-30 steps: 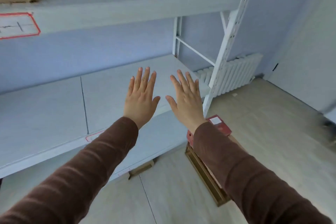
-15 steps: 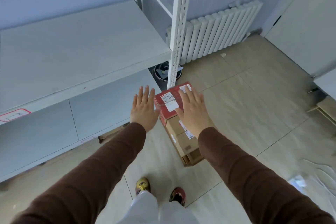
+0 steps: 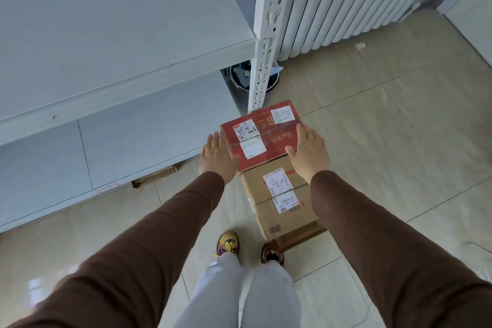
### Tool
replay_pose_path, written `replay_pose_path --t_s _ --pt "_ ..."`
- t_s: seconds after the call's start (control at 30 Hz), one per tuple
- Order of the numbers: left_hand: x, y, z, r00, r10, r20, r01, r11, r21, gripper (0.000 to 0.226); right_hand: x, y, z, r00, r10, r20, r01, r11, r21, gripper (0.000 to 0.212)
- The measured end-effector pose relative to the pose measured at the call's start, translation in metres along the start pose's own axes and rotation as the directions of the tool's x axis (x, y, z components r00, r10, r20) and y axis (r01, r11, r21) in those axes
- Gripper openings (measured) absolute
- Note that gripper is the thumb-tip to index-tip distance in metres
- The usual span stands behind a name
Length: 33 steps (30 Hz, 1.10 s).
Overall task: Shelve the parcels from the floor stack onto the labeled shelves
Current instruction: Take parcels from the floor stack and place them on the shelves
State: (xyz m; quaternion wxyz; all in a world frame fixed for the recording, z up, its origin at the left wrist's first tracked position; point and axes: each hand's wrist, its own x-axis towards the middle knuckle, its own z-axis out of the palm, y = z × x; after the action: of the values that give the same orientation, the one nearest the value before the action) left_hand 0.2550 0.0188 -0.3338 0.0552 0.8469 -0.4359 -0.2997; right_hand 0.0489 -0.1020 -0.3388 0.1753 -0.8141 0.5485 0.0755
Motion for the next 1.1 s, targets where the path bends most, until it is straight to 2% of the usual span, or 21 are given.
replay_pose_path --t_s 0.2,0.33,0.43,0.5,0.77,1.1 --pt "0.047 -0.015 0.074 0.974 -0.219 0.059 0.226 0.953 -0.202 0.084 0.067 0.042 0.052 0.997 0.056 0.053 -0.06 0.995 0.076 0.075" --pt "0.071 -0.024 0.114 0.951 -0.287 0.116 0.306 0.813 -0.495 0.072 0.095 0.055 0.079 0.985 0.129 0.112 -0.15 0.966 0.209 0.08" --pt "0.079 -0.021 0.128 0.953 -0.271 0.139 0.291 0.676 -0.677 0.066 0.105 0.055 0.088 0.978 0.177 0.11 -0.204 0.924 0.324 0.083" --pt "0.079 -0.018 0.13 0.951 -0.283 0.124 0.278 0.611 -0.741 0.069 0.106 0.053 0.091 0.975 0.195 0.102 -0.219 0.905 0.365 0.085" --pt "0.02 -0.008 0.078 0.946 -0.323 -0.035 0.176 0.598 -0.782 0.078 0.06 0.032 0.039 0.992 0.129 0.001 -0.115 0.876 0.469 0.081" --pt "-0.153 -0.003 -0.042 0.911 -0.327 -0.253 -0.03 0.556 -0.83 0.073 -0.087 -0.041 -0.082 0.979 0.019 -0.202 0.106 0.803 0.587 0.078"
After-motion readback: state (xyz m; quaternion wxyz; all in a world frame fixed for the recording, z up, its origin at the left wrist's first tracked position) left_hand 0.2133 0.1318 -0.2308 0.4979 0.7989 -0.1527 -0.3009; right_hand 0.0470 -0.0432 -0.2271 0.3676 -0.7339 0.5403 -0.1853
